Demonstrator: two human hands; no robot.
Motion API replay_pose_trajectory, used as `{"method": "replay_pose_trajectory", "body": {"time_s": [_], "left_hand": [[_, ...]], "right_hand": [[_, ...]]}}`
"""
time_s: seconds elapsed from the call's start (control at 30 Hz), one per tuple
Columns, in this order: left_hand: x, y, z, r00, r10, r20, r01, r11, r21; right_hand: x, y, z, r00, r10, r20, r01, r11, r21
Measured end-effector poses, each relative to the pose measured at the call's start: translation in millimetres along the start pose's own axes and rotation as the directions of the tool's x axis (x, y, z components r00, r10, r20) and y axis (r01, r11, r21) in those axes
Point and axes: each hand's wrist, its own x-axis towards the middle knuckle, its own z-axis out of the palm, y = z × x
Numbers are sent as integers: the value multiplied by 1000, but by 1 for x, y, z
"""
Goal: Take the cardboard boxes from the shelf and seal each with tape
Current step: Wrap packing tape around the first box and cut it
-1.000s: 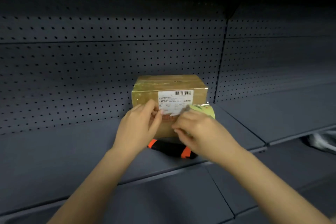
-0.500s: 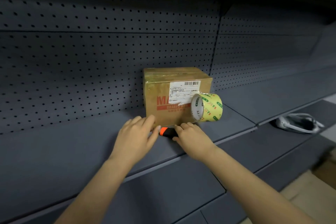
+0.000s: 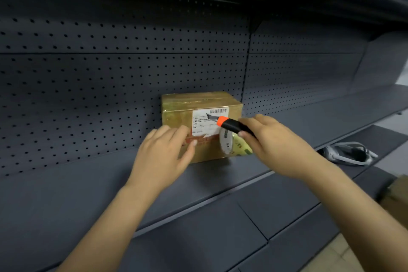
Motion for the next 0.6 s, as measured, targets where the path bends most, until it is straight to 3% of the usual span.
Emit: {"method": "replay_pose_trajectory", "body": {"time_s": [0.17, 0.27, 0.4, 0.6], "left_hand": [[28, 27, 33, 993, -56, 107, 69, 989, -130], [42, 46, 57, 953, -205, 222, 264, 923, -280], [52, 81, 85, 850, -454, 267, 526, 762, -378], [64, 116, 116, 624, -738, 256, 755, 486, -440]], "right_hand": [[17, 48, -4, 999, 49, -3, -48, 999, 11], [27, 79, -4, 998, 66, 12, -67, 994, 82], [41, 118, 2, 999, -8, 48, -1, 982, 191], [57, 161, 16, 979, -200, 40, 188, 963, 195]]}}
